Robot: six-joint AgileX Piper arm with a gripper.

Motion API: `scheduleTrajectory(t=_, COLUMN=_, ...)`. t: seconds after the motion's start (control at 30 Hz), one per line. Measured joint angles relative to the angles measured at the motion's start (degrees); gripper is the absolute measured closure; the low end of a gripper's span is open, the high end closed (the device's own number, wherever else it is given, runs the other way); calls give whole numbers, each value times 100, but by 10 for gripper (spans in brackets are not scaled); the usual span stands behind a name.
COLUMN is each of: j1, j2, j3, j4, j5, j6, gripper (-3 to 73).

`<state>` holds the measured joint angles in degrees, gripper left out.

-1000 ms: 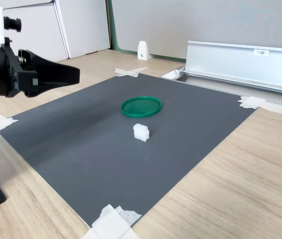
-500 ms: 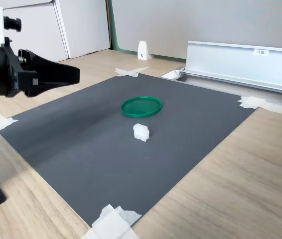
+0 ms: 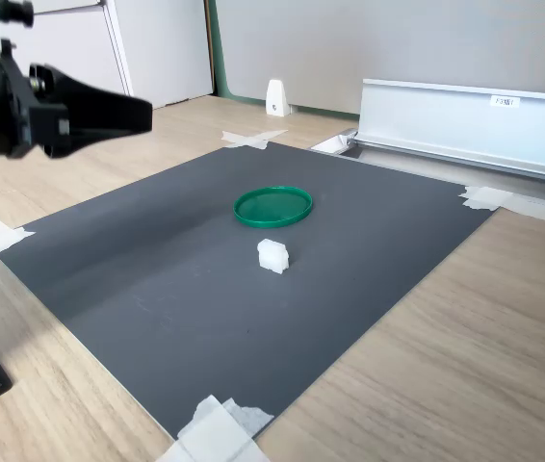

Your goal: Grasp a white terminal and put it on the green lid.

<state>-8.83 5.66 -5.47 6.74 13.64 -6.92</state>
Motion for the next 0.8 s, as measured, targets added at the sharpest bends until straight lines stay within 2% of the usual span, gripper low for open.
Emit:
scheduleTrajectory(t=0.13, j1=0, j2=716, j3=-609, j4=-81, j5=516, j6=0, gripper=703)
scheduleTrajectory(t=0.47, j1=0, j2=2725, j3=-2448, j4=-239, j5=2928, j6=-13, gripper=703)
scheduleTrajectory(t=0.67, j1=0, j2=3696, j3=-3379, j4=-674, j5=3888, j6=-147, gripper=703)
scheduleTrajectory(t=0.8, j1=0, j2=4218, j3=-3770, j4=-830, j5=4332, j6=-379, gripper=703)
